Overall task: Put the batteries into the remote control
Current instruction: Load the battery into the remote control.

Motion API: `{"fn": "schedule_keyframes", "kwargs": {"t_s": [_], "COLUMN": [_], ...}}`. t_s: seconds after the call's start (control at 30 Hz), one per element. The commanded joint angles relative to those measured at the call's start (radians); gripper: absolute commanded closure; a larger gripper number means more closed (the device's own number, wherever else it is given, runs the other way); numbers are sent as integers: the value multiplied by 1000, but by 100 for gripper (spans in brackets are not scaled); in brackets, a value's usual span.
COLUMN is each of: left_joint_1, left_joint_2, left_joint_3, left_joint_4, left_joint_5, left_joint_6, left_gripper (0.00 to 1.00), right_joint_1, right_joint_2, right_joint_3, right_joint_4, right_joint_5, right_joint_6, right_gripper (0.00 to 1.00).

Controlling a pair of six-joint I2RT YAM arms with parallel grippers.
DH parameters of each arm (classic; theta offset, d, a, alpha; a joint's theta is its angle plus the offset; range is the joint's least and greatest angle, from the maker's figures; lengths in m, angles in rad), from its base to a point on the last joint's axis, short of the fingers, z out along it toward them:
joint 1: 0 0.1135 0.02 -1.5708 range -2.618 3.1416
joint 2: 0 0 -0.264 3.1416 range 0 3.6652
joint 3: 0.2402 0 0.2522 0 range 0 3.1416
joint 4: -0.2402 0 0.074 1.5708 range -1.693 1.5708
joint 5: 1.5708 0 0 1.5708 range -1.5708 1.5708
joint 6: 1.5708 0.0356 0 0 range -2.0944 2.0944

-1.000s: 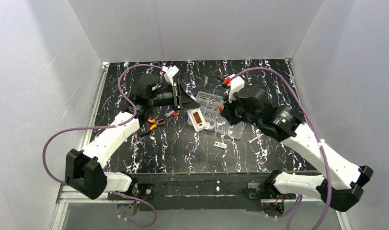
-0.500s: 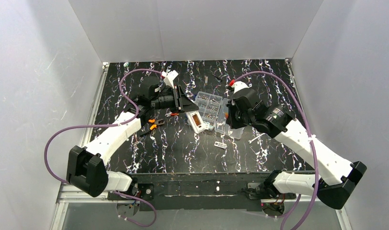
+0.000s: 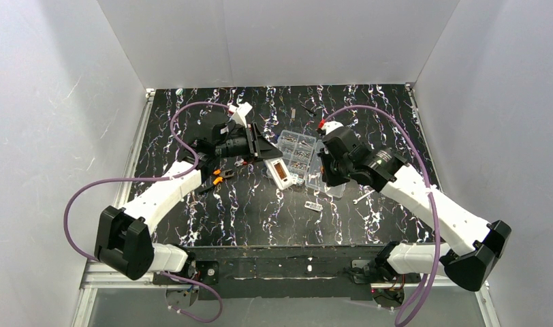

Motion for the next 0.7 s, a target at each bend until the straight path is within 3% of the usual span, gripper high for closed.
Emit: {"fn": "schedule_keyframes", "kwargs": {"t_s": [0.0,0.23,0.4,0.67], "left_joint_1": [-3,-21,-49,-65], "left_joint_2": [19,132,194,207], "left_joint_3": [-17,-66,-53,-32], "left_joint_4": [183,515,622,715], "left_joint_5": [29,25,33,87], "left_joint_6": [-108,-326,-373,-361], "left_gripper": [100,100,100,100], "right_joint_1": [-3,-4,-4,-5], "right_joint_2": [21,30,70,47], "right_joint_3": [124,252,310,360], "right_joint_4": [-25,-39,-76,-90], "right_joint_5": [-148,-312,-365,-205], "right_joint_6": [-22,9,29,-2], "right_gripper": [99,99,99,99]}}
